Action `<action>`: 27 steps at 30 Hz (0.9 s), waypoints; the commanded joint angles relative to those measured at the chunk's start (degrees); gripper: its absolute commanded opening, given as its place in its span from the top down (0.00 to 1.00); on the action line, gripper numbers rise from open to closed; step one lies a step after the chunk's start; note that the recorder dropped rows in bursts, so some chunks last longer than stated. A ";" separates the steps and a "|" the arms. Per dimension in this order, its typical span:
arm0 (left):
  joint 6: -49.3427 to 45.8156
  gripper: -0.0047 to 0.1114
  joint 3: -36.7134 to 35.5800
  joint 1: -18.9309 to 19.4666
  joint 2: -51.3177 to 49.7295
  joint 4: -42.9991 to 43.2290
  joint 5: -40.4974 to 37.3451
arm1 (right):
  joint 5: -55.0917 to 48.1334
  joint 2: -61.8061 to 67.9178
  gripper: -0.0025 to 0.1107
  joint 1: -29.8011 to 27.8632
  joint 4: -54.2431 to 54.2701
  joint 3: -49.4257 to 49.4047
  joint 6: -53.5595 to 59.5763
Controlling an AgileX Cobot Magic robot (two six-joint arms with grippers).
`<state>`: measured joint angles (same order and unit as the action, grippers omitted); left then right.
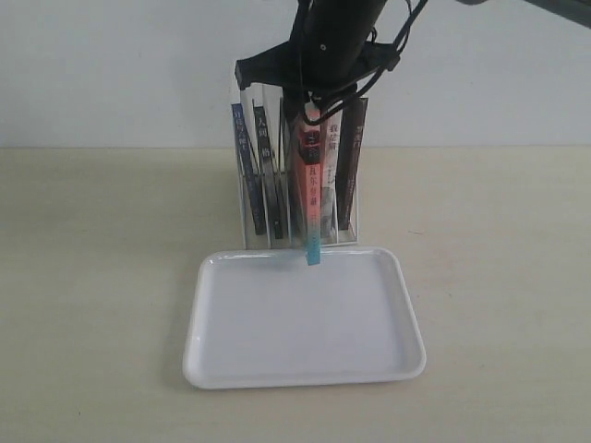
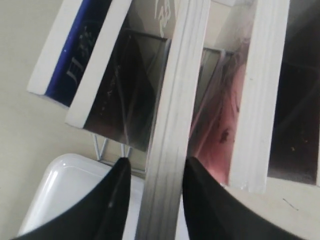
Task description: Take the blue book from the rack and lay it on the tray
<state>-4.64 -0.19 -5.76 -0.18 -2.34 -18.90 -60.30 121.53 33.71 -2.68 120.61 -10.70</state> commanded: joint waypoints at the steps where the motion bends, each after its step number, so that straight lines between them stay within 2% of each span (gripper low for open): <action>1: 0.39 0.92 0.19 -0.02 0.18 0.05 0.88 | 1.00 0.41 0.67 0.00 -0.10 0.01 0.28; 5: 0.39 0.92 0.19 -0.02 0.18 0.05 0.88 | 1.00 0.73 0.70 0.00 -0.10 0.01 0.28; 9: 0.39 0.92 0.19 -0.02 0.18 0.05 0.88 | 1.82 1.20 0.95 0.00 -0.23 0.01 0.28; 10: 0.39 0.92 0.19 -0.02 0.18 0.05 0.88 | 2.30 1.23 0.98 0.00 -0.48 0.01 0.28; 19: 0.39 0.92 0.19 -0.02 0.18 0.05 0.88 | 9.09 1.23 0.98 0.00 -7.85 0.01 -2.68; 27: 0.39 0.92 0.19 -0.02 0.18 0.05 0.88 | 11.88 1.65 0.97 0.00 -8.72 0.01 -3.51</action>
<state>-4.64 -0.19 -5.76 -0.18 -2.34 -18.90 -50.85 123.59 33.71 -9.98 120.38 -14.43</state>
